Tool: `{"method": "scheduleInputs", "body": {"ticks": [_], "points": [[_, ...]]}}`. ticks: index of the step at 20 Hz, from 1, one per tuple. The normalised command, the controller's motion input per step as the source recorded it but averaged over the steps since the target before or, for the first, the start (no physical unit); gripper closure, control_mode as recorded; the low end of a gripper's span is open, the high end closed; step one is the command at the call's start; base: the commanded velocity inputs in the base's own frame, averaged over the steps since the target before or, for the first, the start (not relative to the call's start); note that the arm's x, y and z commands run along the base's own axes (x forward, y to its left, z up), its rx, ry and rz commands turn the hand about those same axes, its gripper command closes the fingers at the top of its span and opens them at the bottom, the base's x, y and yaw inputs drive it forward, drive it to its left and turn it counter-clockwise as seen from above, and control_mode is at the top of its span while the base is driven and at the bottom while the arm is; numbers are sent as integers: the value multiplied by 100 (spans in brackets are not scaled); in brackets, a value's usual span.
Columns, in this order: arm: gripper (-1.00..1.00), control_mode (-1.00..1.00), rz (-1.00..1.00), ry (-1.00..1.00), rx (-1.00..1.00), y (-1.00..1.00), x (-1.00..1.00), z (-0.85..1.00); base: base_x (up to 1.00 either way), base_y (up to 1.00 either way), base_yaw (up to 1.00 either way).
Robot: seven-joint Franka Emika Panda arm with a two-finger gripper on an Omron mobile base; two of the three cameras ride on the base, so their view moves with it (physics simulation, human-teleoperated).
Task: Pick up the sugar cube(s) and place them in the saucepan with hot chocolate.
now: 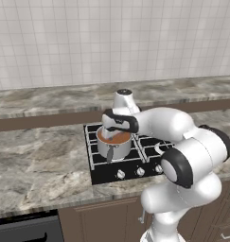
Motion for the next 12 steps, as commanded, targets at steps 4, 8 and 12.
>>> {"method": "scheduleInputs", "body": {"ticks": [4,8,12], "points": [[-100,-100,0,-2,0,0,-32,49,0,0,0],[-100,-100,-8,-11,0,-1,-53,60,0,0,0],[-100,-100,-6,-18,7,-16,-49,35,0,0,0]]}}
